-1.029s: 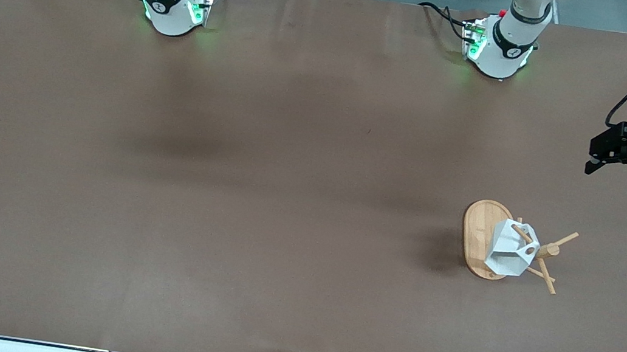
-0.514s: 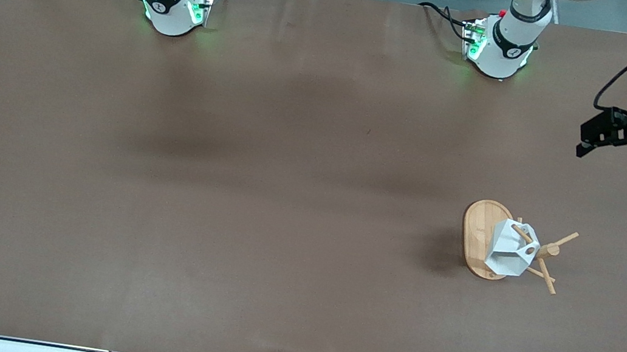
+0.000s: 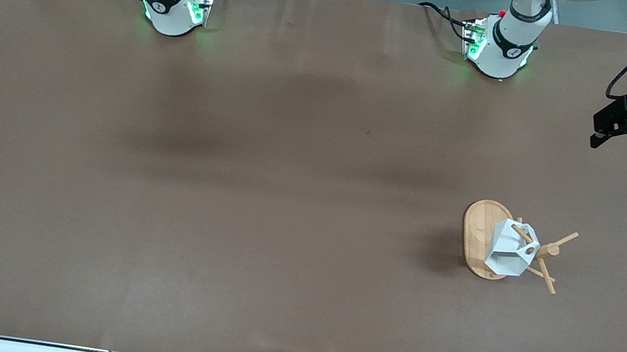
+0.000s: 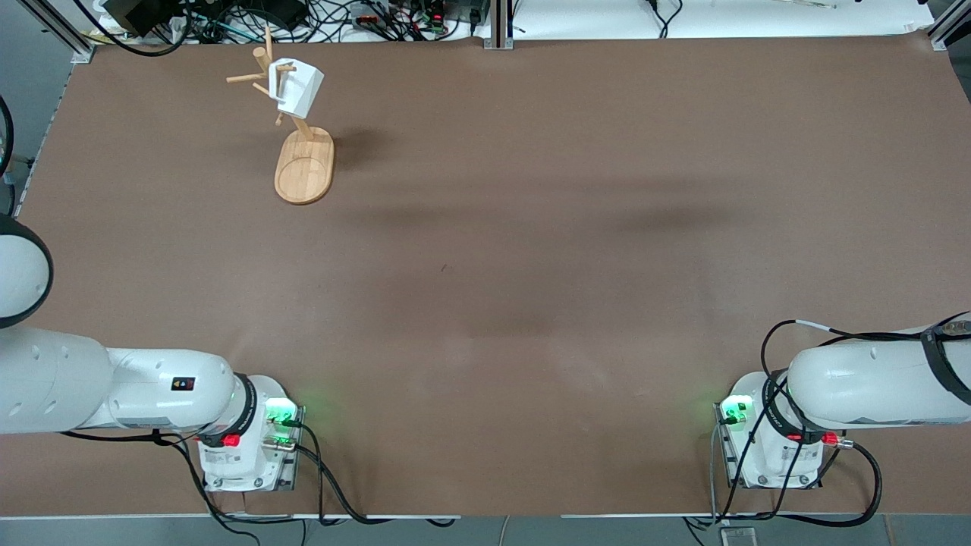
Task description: Hang cup on rack
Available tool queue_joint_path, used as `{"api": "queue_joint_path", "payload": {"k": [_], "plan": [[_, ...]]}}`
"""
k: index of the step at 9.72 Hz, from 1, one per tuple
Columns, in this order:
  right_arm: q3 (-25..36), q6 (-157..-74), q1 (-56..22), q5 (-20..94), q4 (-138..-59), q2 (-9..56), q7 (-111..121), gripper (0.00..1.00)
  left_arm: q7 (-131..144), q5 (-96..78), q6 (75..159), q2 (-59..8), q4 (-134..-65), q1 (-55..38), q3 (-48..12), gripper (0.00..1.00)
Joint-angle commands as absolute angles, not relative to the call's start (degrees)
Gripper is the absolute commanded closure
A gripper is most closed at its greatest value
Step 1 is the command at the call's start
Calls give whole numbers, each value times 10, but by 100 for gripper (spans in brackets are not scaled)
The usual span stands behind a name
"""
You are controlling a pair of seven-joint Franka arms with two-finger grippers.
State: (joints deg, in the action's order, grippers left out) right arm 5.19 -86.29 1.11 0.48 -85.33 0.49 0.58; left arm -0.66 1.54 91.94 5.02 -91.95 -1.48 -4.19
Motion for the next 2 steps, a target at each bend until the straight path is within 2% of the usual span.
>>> {"api": "queue_joint_path", "payload": {"k": [1, 2], "plan": [[52, -844, 8, -2, -861, -11, 3, 0, -12, 23, 902, 47, -929, -21, -39, 0], [52, -840, 7, -2, -861, -15, 3, 0, -13, 19, 902, 47, -929, -21, -39, 0]]}}
